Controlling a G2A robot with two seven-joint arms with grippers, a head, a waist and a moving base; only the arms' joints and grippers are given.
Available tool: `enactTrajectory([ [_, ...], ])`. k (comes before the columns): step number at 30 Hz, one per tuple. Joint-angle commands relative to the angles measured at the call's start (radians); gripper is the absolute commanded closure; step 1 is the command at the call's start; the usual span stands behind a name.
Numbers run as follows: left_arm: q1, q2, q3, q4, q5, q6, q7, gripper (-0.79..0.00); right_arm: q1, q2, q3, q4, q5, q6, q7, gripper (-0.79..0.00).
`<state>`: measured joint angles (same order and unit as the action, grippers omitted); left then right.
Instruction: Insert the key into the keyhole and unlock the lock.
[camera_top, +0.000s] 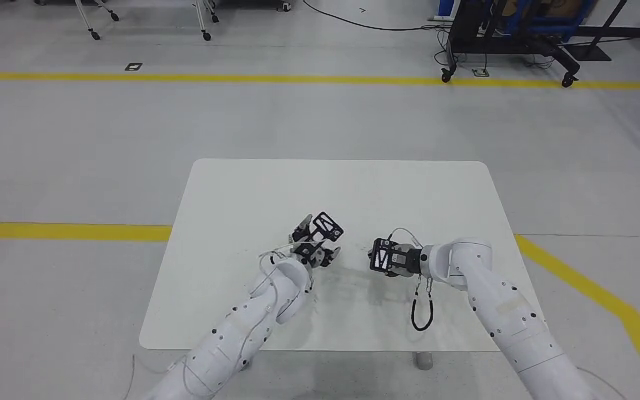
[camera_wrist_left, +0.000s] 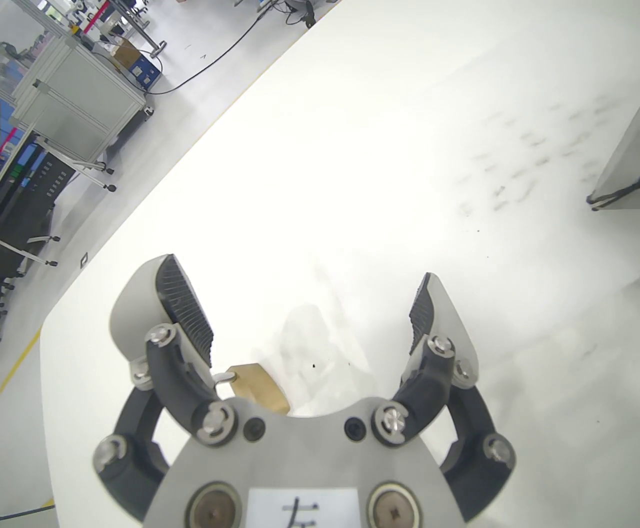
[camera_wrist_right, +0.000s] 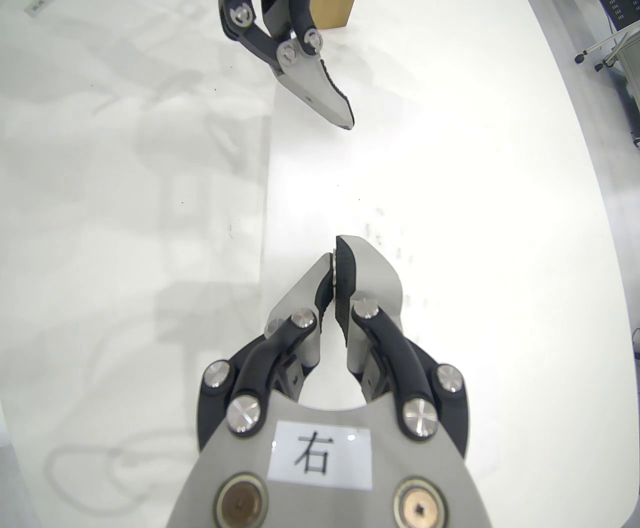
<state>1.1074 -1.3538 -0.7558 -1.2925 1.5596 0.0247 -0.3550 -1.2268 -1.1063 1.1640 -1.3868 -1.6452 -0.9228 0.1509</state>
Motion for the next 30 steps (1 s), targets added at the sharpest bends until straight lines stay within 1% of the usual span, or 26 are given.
enactTrajectory([
  [1,-0.007,-0.006,0.011,0.019,0.002,-0.003,-0.004,-0.785,0.000,0.000,0.000,0.000,0.000,0.000,0.000,0.000],
  [6,-0.018,-0.022,0.032,0.051,0.007,-0.015,-0.010,-0.785,0.000,0.000,0.000,0.000,0.000,0.000,0.000,0.000],
  [11,-0.019,-0.031,0.039,0.064,0.015,-0.017,-0.013,-0.785,-0.002,0.000,0.000,-0.001,0.002,0.005,-0.002,0.000],
  [16,-0.015,-0.035,0.034,0.063,0.034,-0.020,-0.019,-0.785,-0.021,0.005,0.031,-0.015,0.049,0.035,-0.067,0.000],
  [19,-0.008,-0.034,0.024,0.036,0.044,-0.022,-0.021,-0.785,-0.035,0.013,0.069,-0.025,0.096,0.019,-0.113,0.000],
  [22,0.004,-0.027,-0.004,-0.022,0.060,-0.023,-0.023,-0.785,-0.058,0.025,0.120,-0.046,0.148,-0.022,-0.158,0.000],
  [25,0.031,-0.009,-0.064,-0.124,0.085,-0.023,-0.032,-0.785,-0.079,0.035,0.169,-0.057,0.204,-0.068,-0.190,0.000],
  [27,0.063,0.008,-0.126,-0.226,0.106,-0.027,-0.036,-0.785,-0.079,0.035,0.169,-0.057,0.204,-0.068,-0.190,0.000],
  [29,0.121,0.031,-0.205,-0.358,0.153,-0.024,-0.038,-0.785,-0.079,0.035,0.169,-0.057,0.204,-0.068,-0.190,0.000],
  [30,0.149,0.040,-0.230,-0.404,0.190,-0.024,-0.047,-0.785,-0.079,0.035,0.169,-0.057,0.204,-0.068,-0.190,0.000],
])
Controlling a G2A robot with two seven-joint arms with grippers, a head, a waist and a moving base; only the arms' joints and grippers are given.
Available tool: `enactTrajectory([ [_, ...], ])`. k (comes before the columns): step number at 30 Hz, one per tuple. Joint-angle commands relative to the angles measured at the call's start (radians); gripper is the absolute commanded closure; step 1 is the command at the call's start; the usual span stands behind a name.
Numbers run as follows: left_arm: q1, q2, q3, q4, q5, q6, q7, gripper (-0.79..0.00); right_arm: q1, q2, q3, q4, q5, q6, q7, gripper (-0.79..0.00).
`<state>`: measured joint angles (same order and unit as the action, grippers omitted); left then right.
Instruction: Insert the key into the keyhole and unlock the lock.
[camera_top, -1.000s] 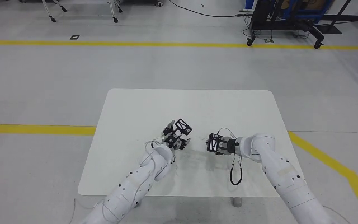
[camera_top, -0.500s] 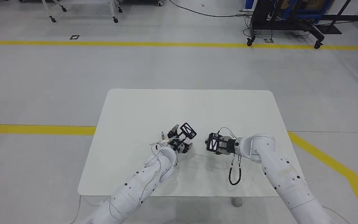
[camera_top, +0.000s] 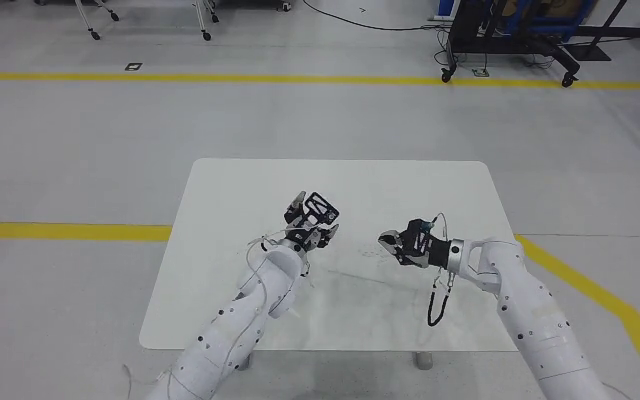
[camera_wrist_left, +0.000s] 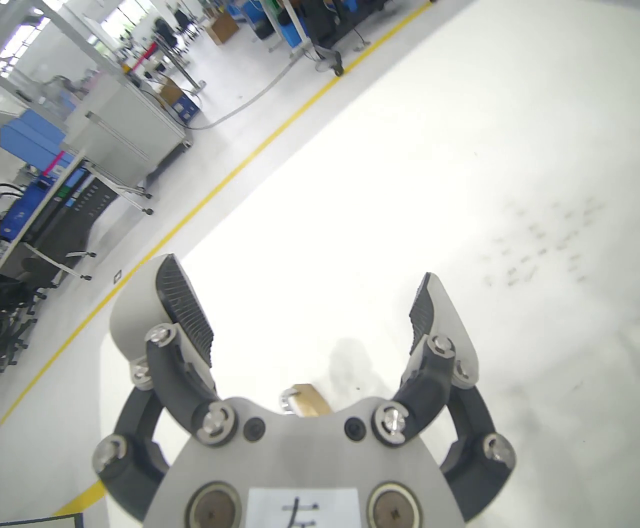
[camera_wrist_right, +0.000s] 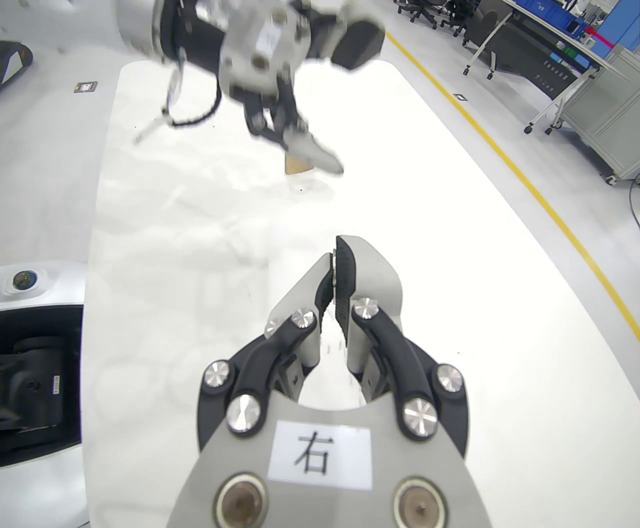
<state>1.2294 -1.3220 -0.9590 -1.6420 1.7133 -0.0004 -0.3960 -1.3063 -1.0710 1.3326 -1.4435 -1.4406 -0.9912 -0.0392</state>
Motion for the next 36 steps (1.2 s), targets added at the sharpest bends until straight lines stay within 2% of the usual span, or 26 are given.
enactTrajectory([
  [1,0.027,0.008,-0.027,-0.055,0.037,0.001,-0.006,-0.785,0.000,0.000,0.000,0.000,0.000,0.000,0.000,0.000],
  [6,0.027,0.008,-0.027,-0.055,0.037,0.001,-0.006,-0.785,0.000,0.000,0.000,0.000,0.000,0.000,0.000,0.000],
  [8,0.027,0.008,-0.027,-0.055,0.037,0.001,-0.006,-0.785,-0.008,-0.003,-0.012,0.016,0.058,-0.018,-0.019,0.000],
  [13,0.027,0.008,-0.027,-0.055,0.037,0.001,-0.006,-0.785,0.057,-0.023,-0.100,0.118,0.438,-0.021,0.013,0.000],
  [16,0.027,0.008,-0.027,-0.055,0.037,0.001,-0.006,-0.785,0.105,-0.030,-0.155,0.154,0.702,-0.021,0.088,0.000],
  [19,0.027,0.008,-0.027,-0.055,0.037,0.001,-0.006,-0.785,0.133,-0.026,-0.183,0.166,0.901,-0.021,0.173,0.000],
  [26,0.027,0.008,-0.027,-0.055,0.037,0.001,-0.006,-0.785,0.138,-0.024,-0.186,0.166,0.934,-0.021,0.193,0.000],
  [31,0.067,0.002,-0.073,-0.039,-0.197,-0.021,0.098,-0.785,0.135,-0.025,-0.187,0.165,0.944,-0.018,0.187,0.000],
  [34,0.085,-0.006,-0.115,-0.039,-0.448,-0.050,0.153,-0.785,0.116,-0.031,-0.220,0.171,1.088,-0.011,0.196,0.000],
  [36,0.095,-0.015,-0.141,-0.040,-0.676,-0.083,0.172,-0.785,0.118,-0.035,-0.247,0.183,1.208,-0.002,0.230,0.000],
])
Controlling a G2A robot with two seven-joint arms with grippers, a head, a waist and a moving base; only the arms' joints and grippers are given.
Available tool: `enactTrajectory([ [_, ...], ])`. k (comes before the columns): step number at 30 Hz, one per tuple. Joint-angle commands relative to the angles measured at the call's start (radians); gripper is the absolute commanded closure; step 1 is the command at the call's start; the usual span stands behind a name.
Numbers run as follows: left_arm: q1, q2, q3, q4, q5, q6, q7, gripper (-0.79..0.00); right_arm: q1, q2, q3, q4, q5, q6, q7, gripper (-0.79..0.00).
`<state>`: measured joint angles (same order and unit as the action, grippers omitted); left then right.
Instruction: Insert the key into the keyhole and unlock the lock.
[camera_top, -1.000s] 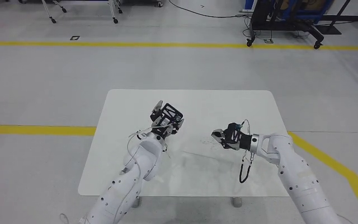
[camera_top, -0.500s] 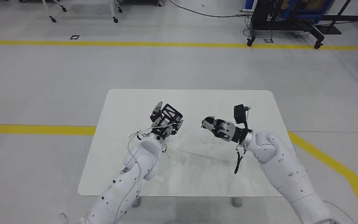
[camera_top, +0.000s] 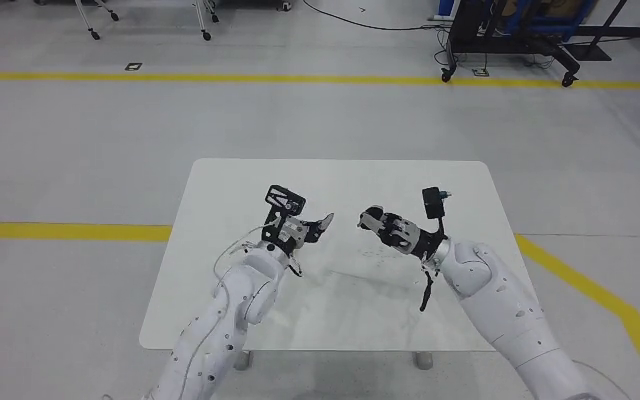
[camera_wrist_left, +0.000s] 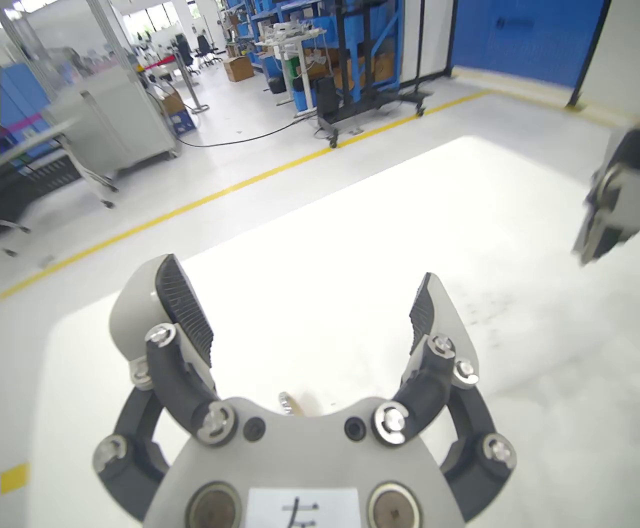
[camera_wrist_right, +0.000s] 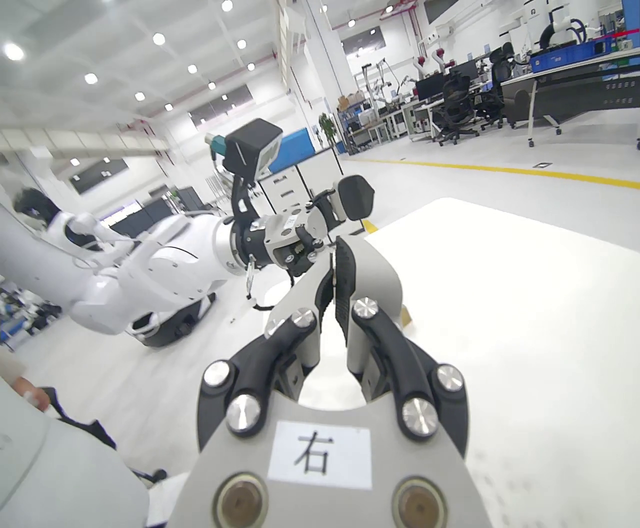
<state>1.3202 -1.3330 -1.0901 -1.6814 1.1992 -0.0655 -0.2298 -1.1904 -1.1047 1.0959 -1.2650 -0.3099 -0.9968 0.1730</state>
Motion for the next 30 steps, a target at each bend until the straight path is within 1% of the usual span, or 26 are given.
enactTrajectory([
  [1,0.002,-0.007,-0.021,0.005,-0.269,-0.052,-0.002,-0.785,0.009,-0.002,-0.018,0.010,0.124,0.007,0.040,0.000],
  [4,-0.016,-0.014,-0.050,0.042,-0.575,-0.146,-0.053,-0.785,0.019,-0.003,-0.035,0.023,0.282,-0.008,0.083,0.000],
  [6,-0.028,-0.018,-0.058,0.084,-0.783,-0.181,-0.135,-0.785,0.019,-0.003,-0.043,0.026,0.389,-0.012,0.111,0.000],
  [7,-0.041,-0.019,-0.071,0.111,-0.873,-0.163,-0.179,-0.785,0.019,-0.002,-0.048,0.023,0.444,-0.014,0.133,0.000],
  [8,-0.057,-0.018,-0.091,0.142,-0.912,-0.112,-0.199,-0.785,0.019,-0.002,-0.048,0.023,0.444,-0.014,0.133,0.000],
  [9,-0.067,-0.018,-0.092,0.156,-0.930,-0.085,-0.235,-0.785,0.019,-0.002,-0.048,0.023,0.444,-0.014,0.133,0.000],
  [16,-0.066,-0.018,-0.091,0.153,-0.934,-0.087,-0.233,-0.785,0.019,-0.002,-0.048,0.023,0.444,-0.014,0.133,0.000],
  [18,-0.059,-0.018,-0.086,0.141,-0.952,-0.110,-0.234,-0.785,0.019,-0.002,-0.048,0.023,0.444,-0.014,0.133,0.000],
  [21,-0.054,-0.017,-0.088,0.144,-1.004,-0.162,-0.254,-0.785,-0.006,-0.008,-0.077,0.008,0.477,0.096,0.150,0.000],
  [23,-0.059,-0.015,-0.085,0.143,-0.991,-0.194,-0.276,-0.785,-0.010,-0.011,-0.092,0.003,0.538,0.155,0.187,0.000],
  [25,-0.063,-0.012,-0.080,0.143,-0.978,-0.221,-0.295,-0.653,-0.009,-0.011,-0.102,0.003,0.601,0.207,0.247,0.000],
  [28,-0.067,-0.010,-0.070,0.146,-0.953,-0.245,-0.311,-0.536,-0.004,-0.009,-0.096,0.006,0.641,0.265,0.308,0.000],
  [30,-0.071,-0.009,-0.062,0.149,-0.950,-0.256,-0.321,-0.468,-0.001,-0.006,-0.088,0.005,0.636,0.288,0.333,0.000],
])
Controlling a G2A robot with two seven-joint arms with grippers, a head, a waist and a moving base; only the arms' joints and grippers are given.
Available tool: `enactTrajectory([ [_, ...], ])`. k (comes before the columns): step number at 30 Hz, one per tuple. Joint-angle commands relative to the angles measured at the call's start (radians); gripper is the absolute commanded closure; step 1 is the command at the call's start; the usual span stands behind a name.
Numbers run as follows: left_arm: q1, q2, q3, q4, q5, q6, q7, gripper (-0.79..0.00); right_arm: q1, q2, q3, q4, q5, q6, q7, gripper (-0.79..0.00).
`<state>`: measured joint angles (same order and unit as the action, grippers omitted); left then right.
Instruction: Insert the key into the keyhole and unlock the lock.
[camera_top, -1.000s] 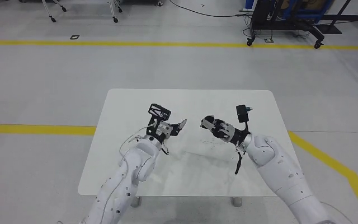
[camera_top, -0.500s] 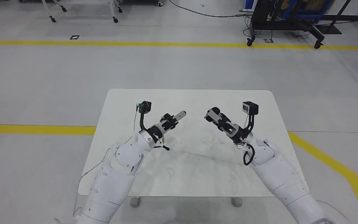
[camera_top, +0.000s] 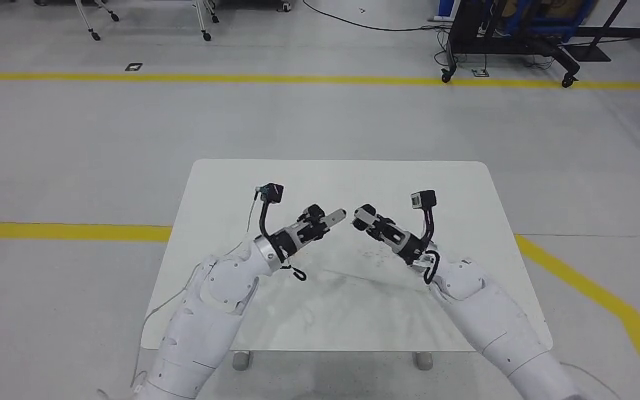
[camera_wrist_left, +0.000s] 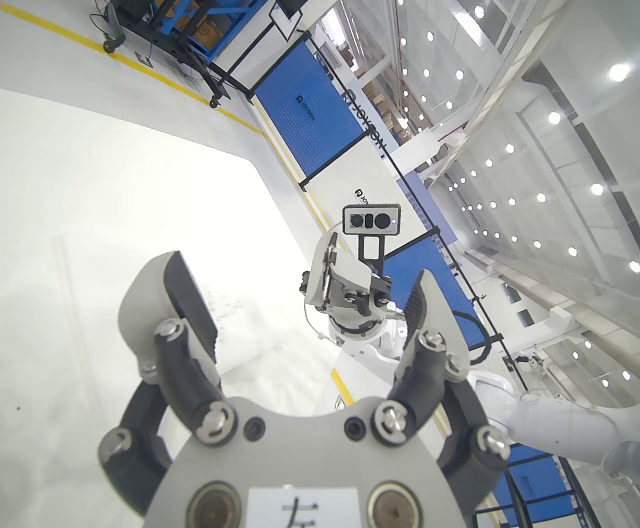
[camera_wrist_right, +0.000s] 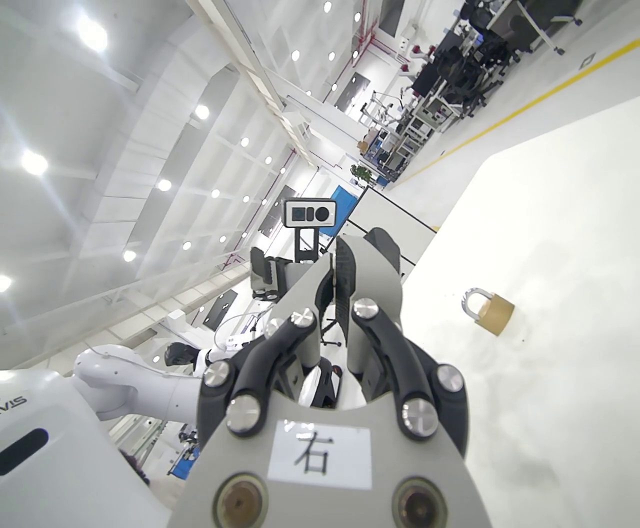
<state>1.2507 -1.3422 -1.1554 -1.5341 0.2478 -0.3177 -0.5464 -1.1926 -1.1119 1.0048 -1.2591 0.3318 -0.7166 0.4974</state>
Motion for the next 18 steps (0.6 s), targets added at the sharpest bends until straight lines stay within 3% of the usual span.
enactTrajectory([
  [1,-0.004,0.001,0.005,0.004,0.002,-0.006,-0.008,-0.400,0.000,0.001,0.007,-0.004,-0.004,0.012,0.011,0.000],
  [4,-0.009,0.002,0.010,0.011,0.005,-0.001,-0.006,-0.342,-0.002,0.000,0.014,-0.016,-0.004,0.023,0.018,0.000],
  [6,-0.011,0.002,0.012,0.014,0.004,0.001,-0.005,-0.256,-0.002,-0.002,0.012,-0.026,-0.005,0.037,0.026,0.000],
  [8,-0.013,0.003,0.015,0.015,0.003,0.000,-0.006,-0.234,-0.002,-0.004,0.006,-0.033,0.003,0.053,0.039,0.000],
  [18,-0.034,0.005,0.034,0.037,-0.003,0.016,-0.020,-0.219,0.020,-0.019,-0.007,-0.015,-0.004,0.084,0.042,0.000],
])
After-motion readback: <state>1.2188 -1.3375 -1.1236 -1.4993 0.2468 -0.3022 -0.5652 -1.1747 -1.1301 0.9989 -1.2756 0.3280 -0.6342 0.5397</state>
